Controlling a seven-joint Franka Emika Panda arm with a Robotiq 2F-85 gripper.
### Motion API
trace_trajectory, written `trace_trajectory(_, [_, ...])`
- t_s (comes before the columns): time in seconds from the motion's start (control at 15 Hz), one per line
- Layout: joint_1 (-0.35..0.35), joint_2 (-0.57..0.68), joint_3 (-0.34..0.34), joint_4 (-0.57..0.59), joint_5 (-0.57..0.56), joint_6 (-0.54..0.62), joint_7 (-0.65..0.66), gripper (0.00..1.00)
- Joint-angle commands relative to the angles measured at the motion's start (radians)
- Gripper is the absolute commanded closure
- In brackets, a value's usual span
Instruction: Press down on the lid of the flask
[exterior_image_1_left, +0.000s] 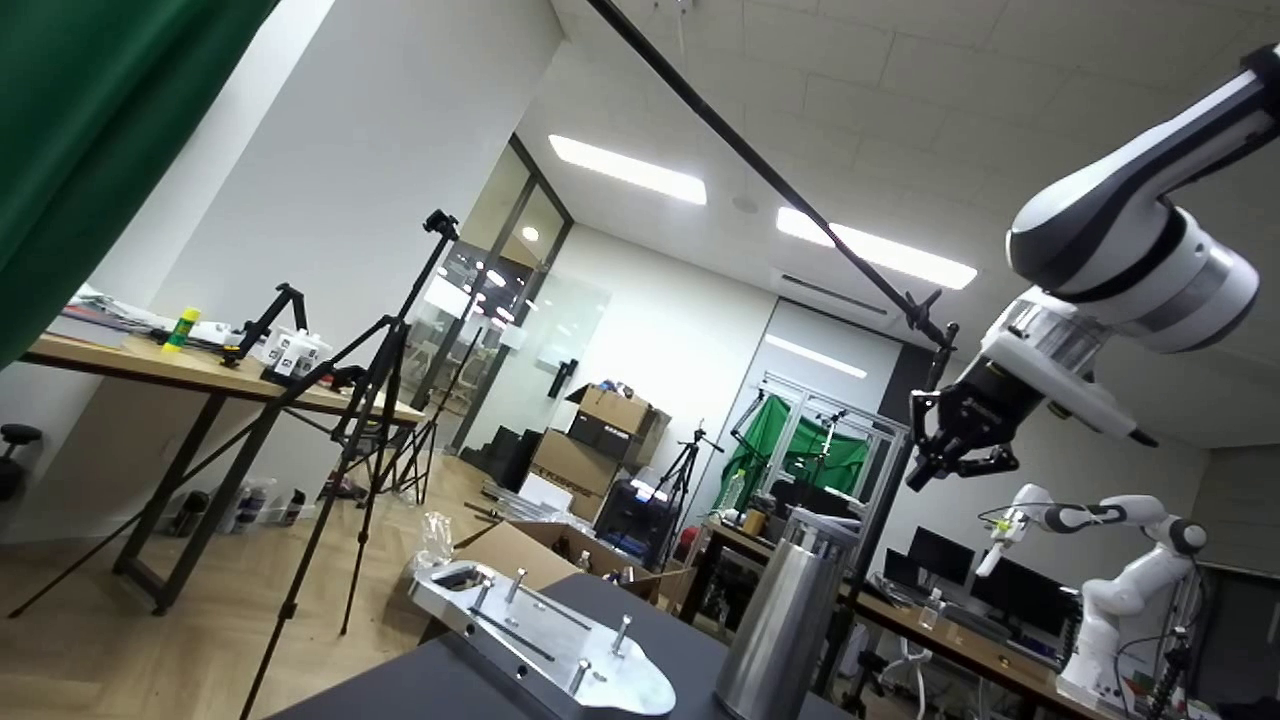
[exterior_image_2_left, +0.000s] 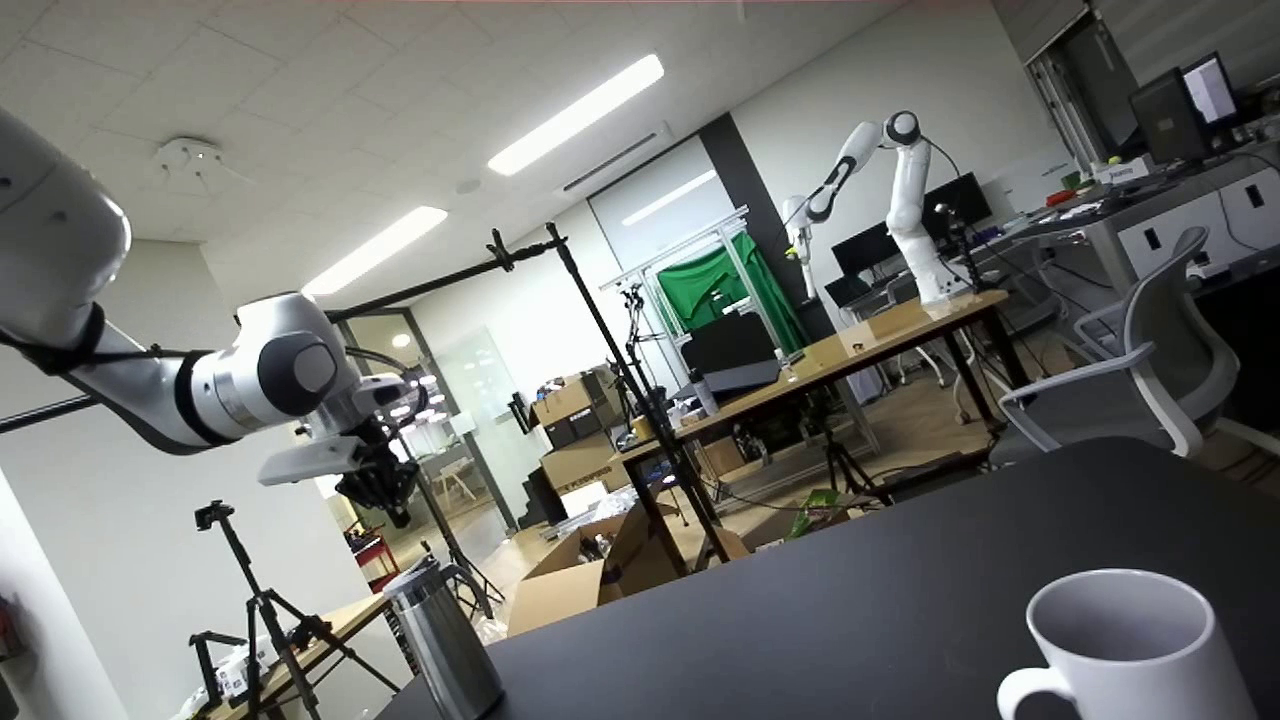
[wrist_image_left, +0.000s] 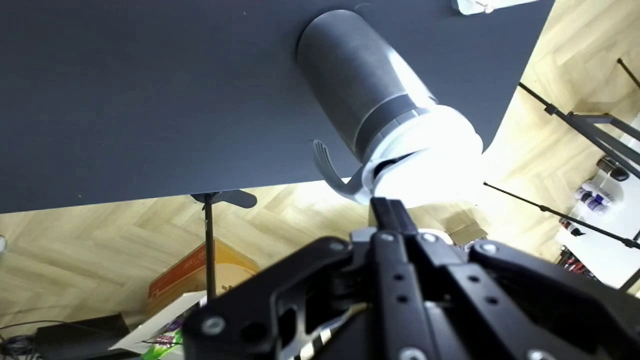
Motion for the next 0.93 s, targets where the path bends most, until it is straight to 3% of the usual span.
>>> trace_trajectory(0.0, [0.031, 0.113, -0.01, 0.113, -0.037, 0.021, 0.005, 1.0])
trace_trajectory(0.53, [0.059, 0.251, -0.013, 0.243, -0.054, 0.064, -0.033, 1.0])
trace_trajectory(0.87, [0.105, 0.296, -0.078, 0.318, -0.103, -0.039, 0.032, 1.0])
